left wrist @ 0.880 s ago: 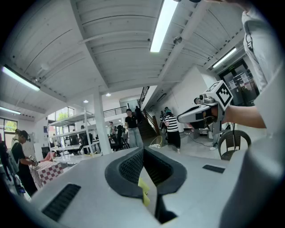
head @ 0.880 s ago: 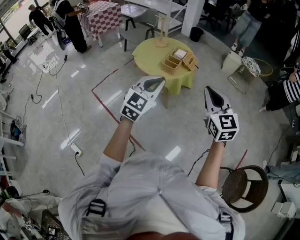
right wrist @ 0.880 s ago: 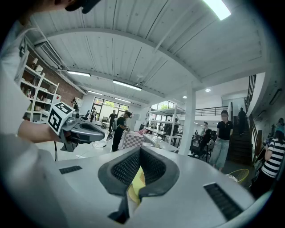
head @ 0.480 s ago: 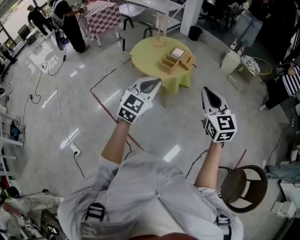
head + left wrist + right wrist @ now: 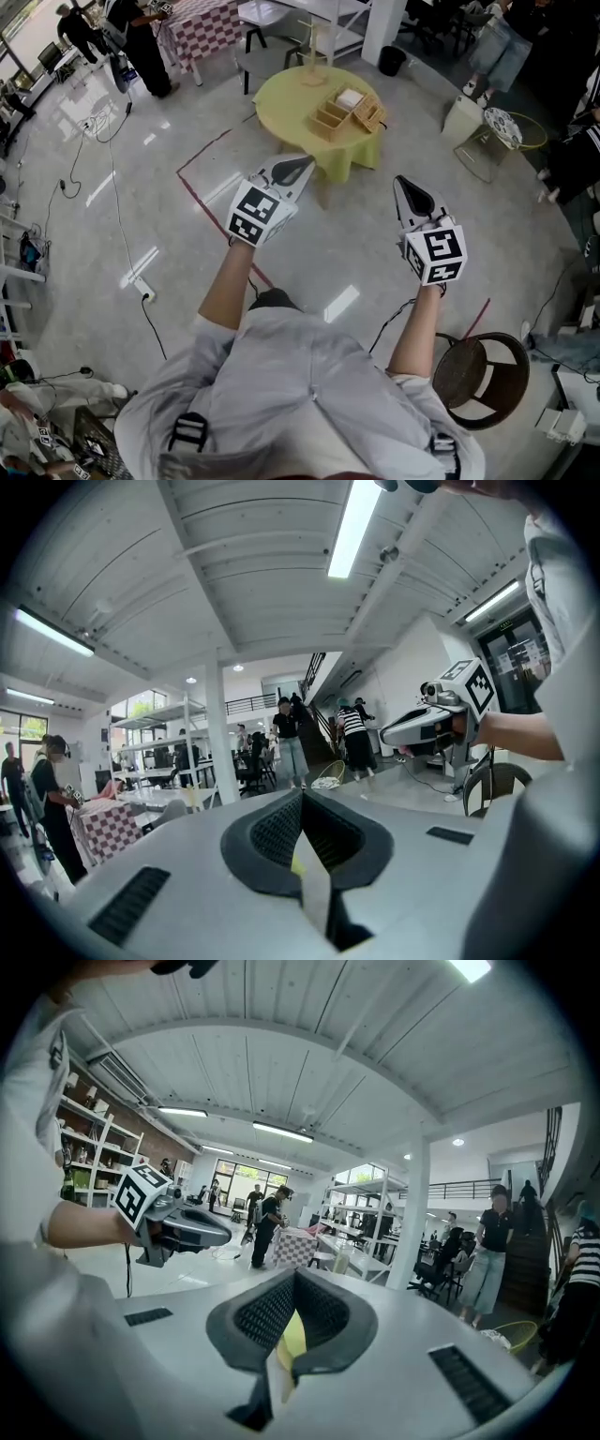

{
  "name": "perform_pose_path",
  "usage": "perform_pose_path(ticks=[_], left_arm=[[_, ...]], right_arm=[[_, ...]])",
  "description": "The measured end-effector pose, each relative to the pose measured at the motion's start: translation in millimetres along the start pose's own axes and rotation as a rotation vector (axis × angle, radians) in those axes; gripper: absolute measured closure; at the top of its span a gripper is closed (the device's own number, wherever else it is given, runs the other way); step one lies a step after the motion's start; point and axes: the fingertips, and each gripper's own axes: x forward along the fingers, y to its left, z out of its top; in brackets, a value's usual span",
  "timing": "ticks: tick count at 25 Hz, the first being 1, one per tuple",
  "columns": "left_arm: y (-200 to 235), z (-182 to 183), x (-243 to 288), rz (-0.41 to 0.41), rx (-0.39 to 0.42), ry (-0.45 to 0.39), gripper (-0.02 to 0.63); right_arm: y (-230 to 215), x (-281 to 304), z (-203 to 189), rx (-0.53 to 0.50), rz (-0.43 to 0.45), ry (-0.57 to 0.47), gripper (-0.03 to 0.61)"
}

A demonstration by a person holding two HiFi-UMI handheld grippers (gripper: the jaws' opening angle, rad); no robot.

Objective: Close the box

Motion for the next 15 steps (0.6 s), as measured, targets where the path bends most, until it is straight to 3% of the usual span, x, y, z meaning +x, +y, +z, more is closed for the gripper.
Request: perform_pose_path(ticks=[9,15], left_arm=[[8.6,-9.5,21.4,0.022,-0.065,0.012,0.586],[33.5,-20.1,63.6,0.006,-0.031,0.02,0.586]], right_arm=[[-31.0,8.3,-15.2,0.088,0.011,-0.03,0.56],[-62.3,43.6,-24.3,0.104,0.003,-0.034,0.56]])
